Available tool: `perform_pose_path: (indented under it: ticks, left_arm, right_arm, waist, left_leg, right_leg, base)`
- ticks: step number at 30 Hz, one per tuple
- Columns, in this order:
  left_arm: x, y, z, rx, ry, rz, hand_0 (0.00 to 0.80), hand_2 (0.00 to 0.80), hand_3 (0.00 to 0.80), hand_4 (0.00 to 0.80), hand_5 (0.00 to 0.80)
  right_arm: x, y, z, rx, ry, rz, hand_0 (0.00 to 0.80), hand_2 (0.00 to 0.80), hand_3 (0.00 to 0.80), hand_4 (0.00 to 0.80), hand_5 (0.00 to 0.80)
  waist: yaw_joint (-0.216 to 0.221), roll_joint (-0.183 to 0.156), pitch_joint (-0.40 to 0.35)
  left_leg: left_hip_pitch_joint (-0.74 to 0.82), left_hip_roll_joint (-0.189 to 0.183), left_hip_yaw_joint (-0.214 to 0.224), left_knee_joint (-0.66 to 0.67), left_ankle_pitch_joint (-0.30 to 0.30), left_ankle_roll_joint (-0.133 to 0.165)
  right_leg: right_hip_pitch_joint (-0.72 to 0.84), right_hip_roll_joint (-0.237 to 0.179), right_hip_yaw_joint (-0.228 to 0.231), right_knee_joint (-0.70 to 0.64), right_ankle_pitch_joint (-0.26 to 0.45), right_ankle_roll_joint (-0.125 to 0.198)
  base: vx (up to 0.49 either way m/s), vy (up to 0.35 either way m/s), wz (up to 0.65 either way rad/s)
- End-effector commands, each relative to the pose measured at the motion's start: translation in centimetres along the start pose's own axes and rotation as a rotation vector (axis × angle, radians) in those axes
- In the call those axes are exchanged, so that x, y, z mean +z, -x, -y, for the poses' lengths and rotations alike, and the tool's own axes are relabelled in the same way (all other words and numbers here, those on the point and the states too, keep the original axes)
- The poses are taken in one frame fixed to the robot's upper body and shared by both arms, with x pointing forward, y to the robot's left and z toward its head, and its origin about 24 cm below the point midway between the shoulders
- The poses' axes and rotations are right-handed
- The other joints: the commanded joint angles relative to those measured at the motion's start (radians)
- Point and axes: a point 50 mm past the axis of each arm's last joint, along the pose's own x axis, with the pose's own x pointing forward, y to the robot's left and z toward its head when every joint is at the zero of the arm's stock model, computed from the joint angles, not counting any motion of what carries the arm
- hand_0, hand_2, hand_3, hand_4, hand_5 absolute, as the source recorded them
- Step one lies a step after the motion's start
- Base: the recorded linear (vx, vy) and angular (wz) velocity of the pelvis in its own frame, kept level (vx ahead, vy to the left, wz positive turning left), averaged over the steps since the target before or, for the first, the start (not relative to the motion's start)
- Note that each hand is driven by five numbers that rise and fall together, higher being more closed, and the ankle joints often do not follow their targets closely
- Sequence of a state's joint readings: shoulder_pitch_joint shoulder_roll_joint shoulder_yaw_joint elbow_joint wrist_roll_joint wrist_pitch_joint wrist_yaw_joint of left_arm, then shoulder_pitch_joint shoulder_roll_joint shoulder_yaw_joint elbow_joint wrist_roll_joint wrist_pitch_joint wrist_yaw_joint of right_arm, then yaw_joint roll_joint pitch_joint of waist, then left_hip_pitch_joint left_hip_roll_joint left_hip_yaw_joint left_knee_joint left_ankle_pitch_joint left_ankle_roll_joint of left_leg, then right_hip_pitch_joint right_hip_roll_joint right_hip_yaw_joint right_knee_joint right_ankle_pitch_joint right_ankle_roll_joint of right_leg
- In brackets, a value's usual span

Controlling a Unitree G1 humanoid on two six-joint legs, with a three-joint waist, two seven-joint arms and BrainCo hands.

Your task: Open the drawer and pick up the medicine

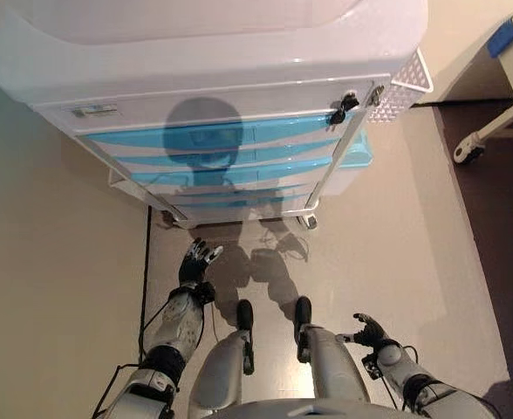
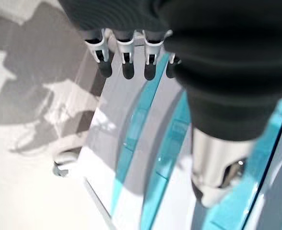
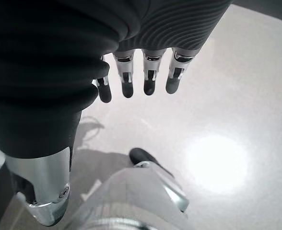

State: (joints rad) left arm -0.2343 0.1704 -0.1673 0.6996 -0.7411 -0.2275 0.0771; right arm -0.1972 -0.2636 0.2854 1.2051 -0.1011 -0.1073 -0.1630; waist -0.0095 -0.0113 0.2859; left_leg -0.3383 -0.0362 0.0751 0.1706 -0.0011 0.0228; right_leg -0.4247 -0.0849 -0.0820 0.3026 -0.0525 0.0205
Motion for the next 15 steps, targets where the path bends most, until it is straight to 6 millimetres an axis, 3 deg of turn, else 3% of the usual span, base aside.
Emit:
perform_pose_path:
  ticks: [1, 6, 15]
  left_arm:
    - [2.7, -0.3, 2.4, -0.061, 0.188, 0.157, 0.000, 0.000, 0.000, 0.000, 0.000]
    - [5.3, -1.3, 5.5, -0.170, 0.481, 0.228, 0.000, 0.000, 0.000, 0.000, 0.000]
    - [8.0, -2.8, 7.5, -0.210, 0.699, 0.272, 0.000, 0.000, 0.000, 0.000, 0.000]
  right_arm:
    - [-0.3, 0.2, 1.1, -0.042, -0.001, 0.030, 0.000, 0.000, 0.000, 0.000, 0.000]
    - [1.4, 0.0, 1.6, -0.062, -0.035, 0.105, 0.000, 0.000, 0.000, 0.000, 0.000]
    - [1.0, 0.2, 0.9, -0.030, -0.025, 0.095, 0.000, 0.000, 0.000, 0.000, 0.000]
  waist:
    - [0.003, -0.018, -0.052]
    - [-0.010, -0.049, -0.046]
    - [-0.036, -0.072, -0.059]
  left_leg:
    - [-0.087, -0.045, 0.005, 0.090, -0.052, 0.041]
    - [-0.203, -0.041, -0.003, 0.152, -0.061, 0.044]
    - [-0.272, -0.028, -0.002, 0.174, -0.072, 0.042]
  right_leg:
    - [-0.029, -0.014, 0.006, 0.032, 0.039, 0.030]
    - [-0.132, -0.016, -0.006, 0.073, 0.040, 0.029]
    - [-0.197, -0.002, -0.012, 0.073, 0.047, 0.033]
  base:
    - [-0.069, -0.016, 0.06]
    - [-0.031, -0.019, 0.10]
    - [0.004, -0.013, 0.02]
